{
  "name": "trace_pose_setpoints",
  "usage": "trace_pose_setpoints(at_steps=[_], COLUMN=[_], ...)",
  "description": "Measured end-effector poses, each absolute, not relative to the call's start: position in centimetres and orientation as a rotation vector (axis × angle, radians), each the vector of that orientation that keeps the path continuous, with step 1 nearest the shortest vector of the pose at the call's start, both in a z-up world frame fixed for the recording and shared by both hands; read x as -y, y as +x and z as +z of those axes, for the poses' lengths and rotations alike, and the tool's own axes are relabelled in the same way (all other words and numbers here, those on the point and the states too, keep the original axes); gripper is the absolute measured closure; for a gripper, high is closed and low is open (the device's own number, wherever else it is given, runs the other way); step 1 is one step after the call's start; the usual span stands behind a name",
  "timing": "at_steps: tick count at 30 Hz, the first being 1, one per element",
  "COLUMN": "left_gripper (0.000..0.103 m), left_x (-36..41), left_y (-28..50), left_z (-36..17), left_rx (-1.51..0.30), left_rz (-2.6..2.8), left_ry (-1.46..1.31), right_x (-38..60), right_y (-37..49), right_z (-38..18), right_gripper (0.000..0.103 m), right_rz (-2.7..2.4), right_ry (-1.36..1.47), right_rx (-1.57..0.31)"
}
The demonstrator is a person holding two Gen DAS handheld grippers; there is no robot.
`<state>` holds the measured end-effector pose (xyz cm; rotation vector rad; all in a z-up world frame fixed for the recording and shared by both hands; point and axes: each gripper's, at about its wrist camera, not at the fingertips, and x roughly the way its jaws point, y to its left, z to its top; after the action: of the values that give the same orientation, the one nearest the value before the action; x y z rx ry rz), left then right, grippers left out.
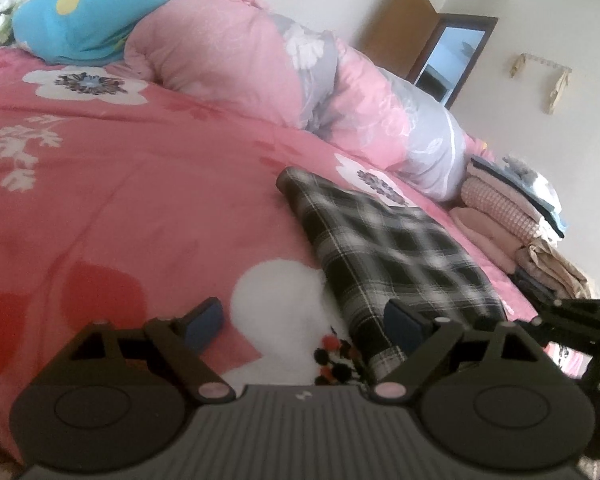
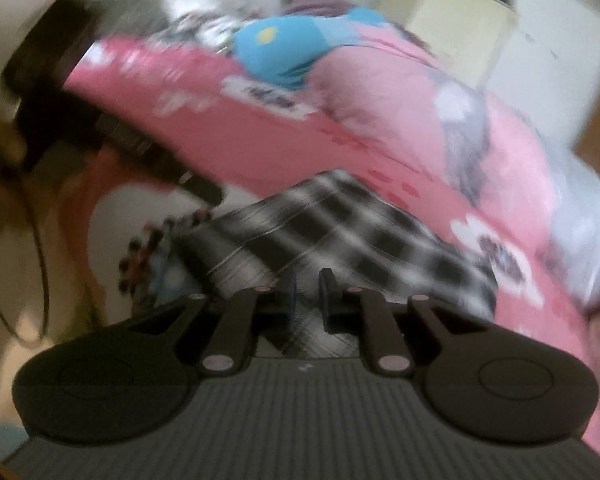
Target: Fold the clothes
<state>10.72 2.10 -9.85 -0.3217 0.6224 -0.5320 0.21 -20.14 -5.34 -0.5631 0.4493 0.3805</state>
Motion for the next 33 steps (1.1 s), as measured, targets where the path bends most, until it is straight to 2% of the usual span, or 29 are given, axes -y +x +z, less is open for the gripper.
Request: trace_pose_setpoints(at_steps=[7, 13, 21, 28, 33], left_gripper=[0.014, 0.014, 0.014, 0.014, 0.014], left_x=[-2.2, -2.3, -2.4, -2.7, -3.1], left_y=[10.8, 10.8, 10.8, 10.9, 10.9], left_z=[-10.0, -10.1, -10.2, -10.4, -10.4], left_rx=[-0.617, -0.614, -0.611, -0.606, -0.605], left_rz=[-0.54, -0.543, -0.543, -0.54, -0.541], left_ry=[-0.329, -0.332, -0.342, -0.38, -0.406], right_x=[17.1, 16.7, 17.5, 19.1, 19.3], right_y=[0.1, 0.7, 1.3, 1.5, 2.0], right_z=[-6.8, -6.6, -6.5, -3.9, -5.9], right_gripper=[0.09, 0.092, 0.092, 0.092, 0.092], right_rz=[0.405, 0.36, 0.368, 0.466, 0.49], right_ry=[-0.836, -0.868, -0.774, -0.4, -0.282], right_rx=[-0.404, -0.378, -0.438, -0.451, -0.519])
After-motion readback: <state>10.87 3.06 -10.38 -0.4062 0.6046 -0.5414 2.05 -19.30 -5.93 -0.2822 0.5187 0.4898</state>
